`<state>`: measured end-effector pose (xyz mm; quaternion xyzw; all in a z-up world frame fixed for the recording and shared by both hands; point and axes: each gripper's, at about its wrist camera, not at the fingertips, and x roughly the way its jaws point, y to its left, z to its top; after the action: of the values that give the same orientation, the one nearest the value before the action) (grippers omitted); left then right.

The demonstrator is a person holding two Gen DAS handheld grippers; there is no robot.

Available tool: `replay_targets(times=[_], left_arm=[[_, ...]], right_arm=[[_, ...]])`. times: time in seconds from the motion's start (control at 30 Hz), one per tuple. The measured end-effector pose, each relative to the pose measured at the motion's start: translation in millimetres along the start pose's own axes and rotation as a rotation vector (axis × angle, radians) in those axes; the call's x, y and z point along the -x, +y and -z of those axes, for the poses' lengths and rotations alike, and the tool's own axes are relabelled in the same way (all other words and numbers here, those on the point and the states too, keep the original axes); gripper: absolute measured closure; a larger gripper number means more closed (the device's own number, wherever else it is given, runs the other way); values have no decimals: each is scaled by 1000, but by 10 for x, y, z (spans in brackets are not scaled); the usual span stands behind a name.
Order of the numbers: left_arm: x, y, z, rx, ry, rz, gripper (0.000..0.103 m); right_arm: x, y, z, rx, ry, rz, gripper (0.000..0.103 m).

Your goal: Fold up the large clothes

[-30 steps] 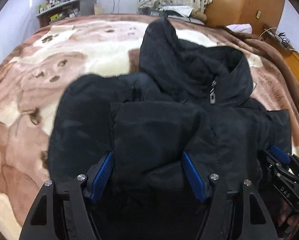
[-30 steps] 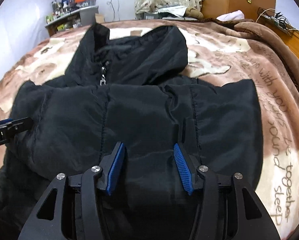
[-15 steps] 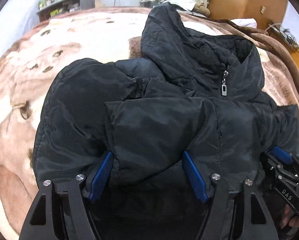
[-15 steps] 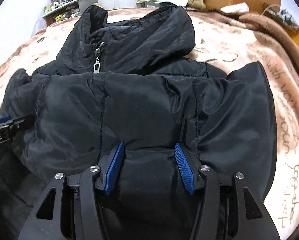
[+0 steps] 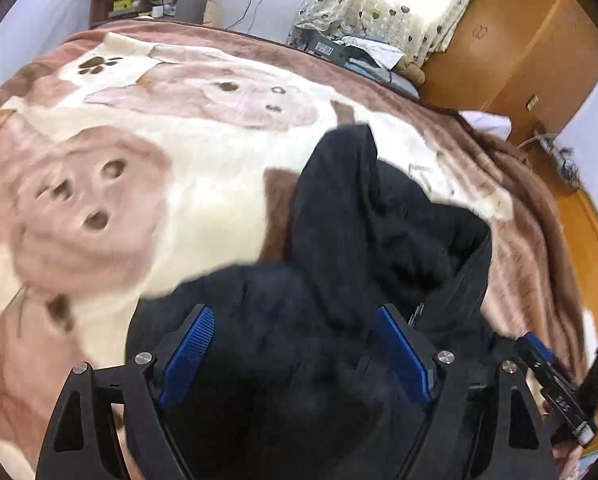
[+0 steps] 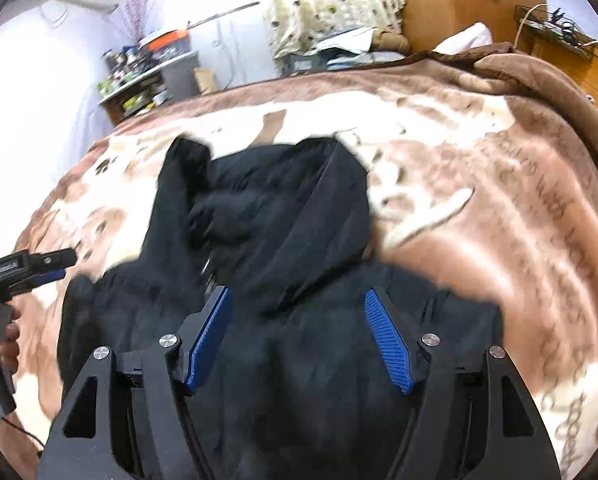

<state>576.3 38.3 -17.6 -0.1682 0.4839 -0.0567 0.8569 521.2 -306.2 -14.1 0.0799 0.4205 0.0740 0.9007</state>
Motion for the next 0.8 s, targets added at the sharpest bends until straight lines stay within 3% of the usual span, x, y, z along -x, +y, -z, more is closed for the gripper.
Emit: replay_targets(times=[0.2,0.37,0.53,0.57,0.6,0.63,0.67,0.7,0.73,0.8], left_arm=[[-428,-120,-392,-7,37,28,16],[-820,-48,-559,105,50,61,16],[-1117,-86,-629,108,65,2,17],[-1157,-100,-636,108,66,-12,25],[-1187,-107,-647,119,71,-18,45],[-1225,-121,-656,123,82,-3,57],[-1246,-162,-661,104,90,4,88],[-1242,-196,-665,85,90,0,97],[-1194,-259,-647,61,70,-10,98],[-1082,-327,-604,31,37,-2,102]], right_arm=[[-374,-369,-477,-165,-19,-25,26],[-717,-474,-630,-217,5,-6,26],[-962,-495,-696,-236,34,18,26],[-996,-500,-695,-246,31,24,26],[-999,-507,-695,-253,28,23,35],[-1000,-498,-686,-260,21,10,45],[-1000,-484,-683,-262,23,-6,67],[-1004,-470,-682,-263,28,-11,76],[-985,-432,-680,-249,20,-10,79],[-911,-338,-679,-185,-6,9,97]])
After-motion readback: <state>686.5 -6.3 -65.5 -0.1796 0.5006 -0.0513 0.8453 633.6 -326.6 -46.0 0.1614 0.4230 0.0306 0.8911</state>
